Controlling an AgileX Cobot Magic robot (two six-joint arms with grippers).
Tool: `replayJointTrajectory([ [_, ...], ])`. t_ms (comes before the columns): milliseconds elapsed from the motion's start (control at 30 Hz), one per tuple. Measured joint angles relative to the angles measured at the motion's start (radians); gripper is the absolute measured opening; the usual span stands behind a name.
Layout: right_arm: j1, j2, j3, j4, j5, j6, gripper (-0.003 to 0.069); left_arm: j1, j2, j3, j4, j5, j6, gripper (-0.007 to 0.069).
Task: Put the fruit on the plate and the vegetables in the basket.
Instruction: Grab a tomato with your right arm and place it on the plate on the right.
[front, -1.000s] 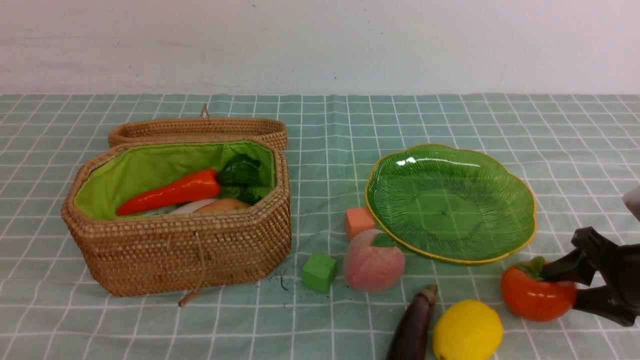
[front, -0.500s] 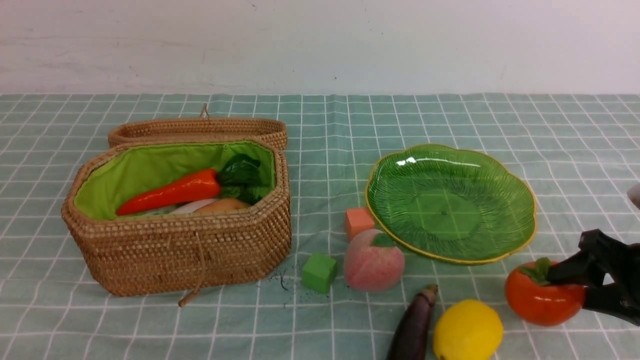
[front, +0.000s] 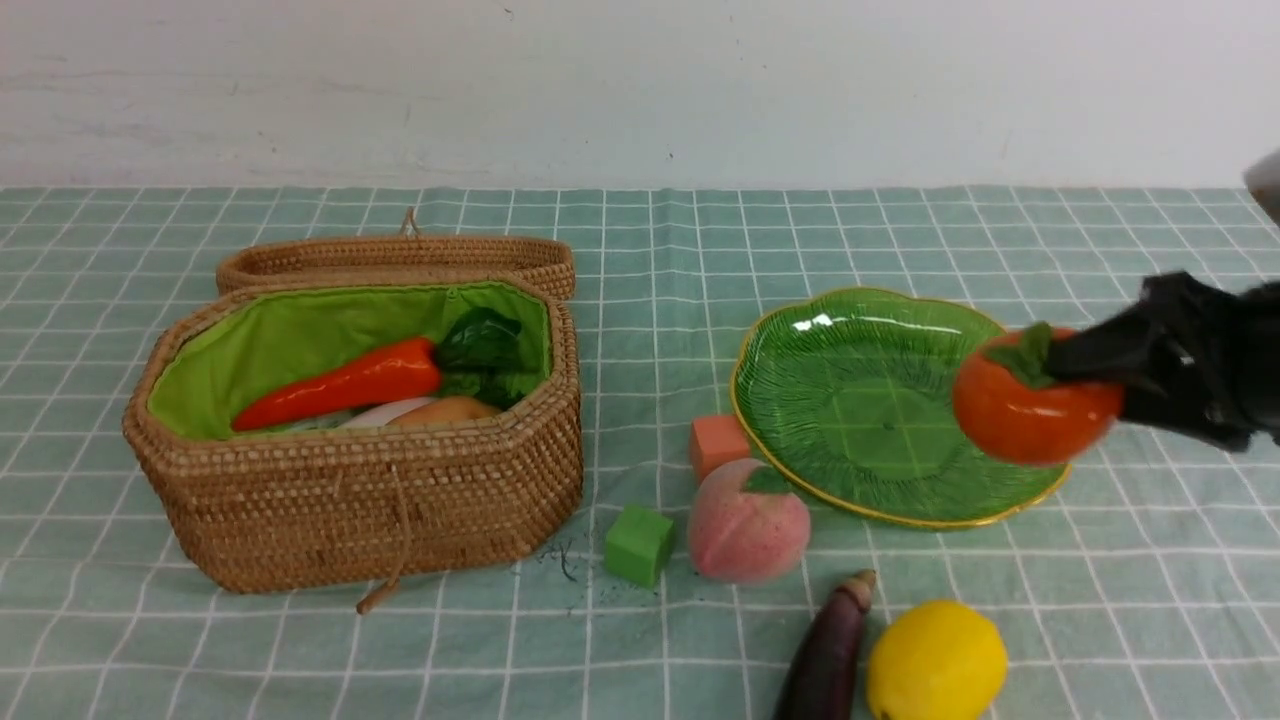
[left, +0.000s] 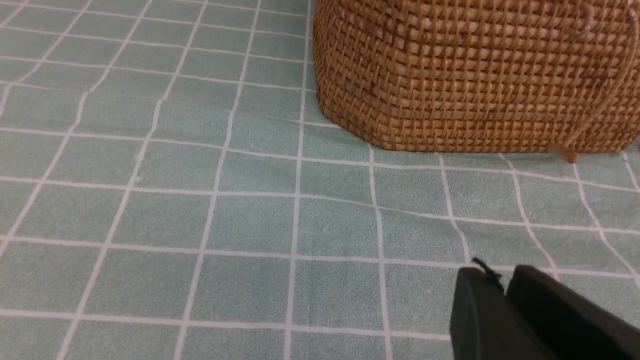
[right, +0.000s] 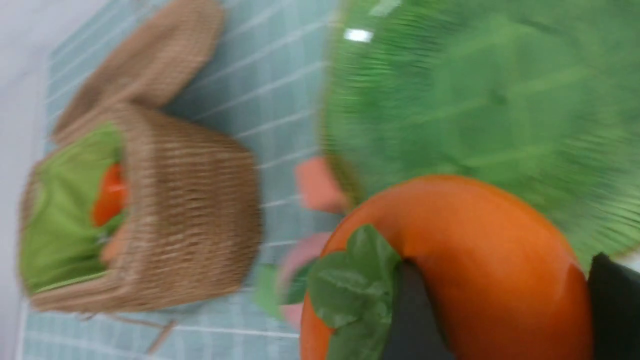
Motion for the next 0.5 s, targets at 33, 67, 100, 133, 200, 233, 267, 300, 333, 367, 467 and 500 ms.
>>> replayJointTrajectory([
  [33,0.049,0.002,-0.039,-0.009,-0.005,0.023,0.0424,0.0,0.0,0.0,0.0,0.0,0.0,0.0078],
  [67,0.057,0.002,-0.046,-0.009,-0.005,0.027,0.0424,0.0,0.0,0.0,0.0,0.0,0.0,0.0078],
  [100,0.113,0.011,-0.095,-0.032,-0.009,0.06,0.0423,0.0,0.0,0.0,0.0,0.0,0.0,0.0078],
  [133,0.159,0.026,-0.142,-0.054,-0.01,0.09,0.0423,0.0,0.0,0.0,0.0,0.0,0.0,0.0078],
  [200,0.233,0.059,-0.227,-0.098,-0.01,0.143,0.0423,0.0,0.0,0.0,0.0,0.0,0.0,0.0078],
  [233,0.261,0.071,-0.263,-0.119,-0.01,0.167,0.0423,0.0,0.0,0.0,0.0,0.0,0.0,0.0079],
  [267,0.268,0.08,-0.272,-0.125,-0.01,0.173,0.0423,0.0,0.0,0.0,0.0,0.0,0.0,0.0079],
  [300,0.317,0.113,-0.345,-0.164,-0.01,0.218,0.0423,0.0,0.0,0.0,0.0,0.0,0.0,0.008],
  [333,0.365,0.142,-0.399,-0.206,-0.01,0.25,0.0423,0.0,0.0,0.0,0.0,0.0,0.0,0.0081],
  [367,0.365,0.147,-0.408,-0.206,-0.009,0.256,0.0423,0.0,0.0,0.0,0.0,0.0,0.0,0.0081],
  [467,0.476,0.243,-0.566,-0.291,-0.002,0.339,0.0423,0.0,0.0,0.0,0.0,0.0,0.0,0.0081],
  [500,0.502,0.27,-0.607,-0.304,-0.001,0.354,0.0423,0.0,0.0,0.0,0.0,0.0,0.0,0.0081],
])
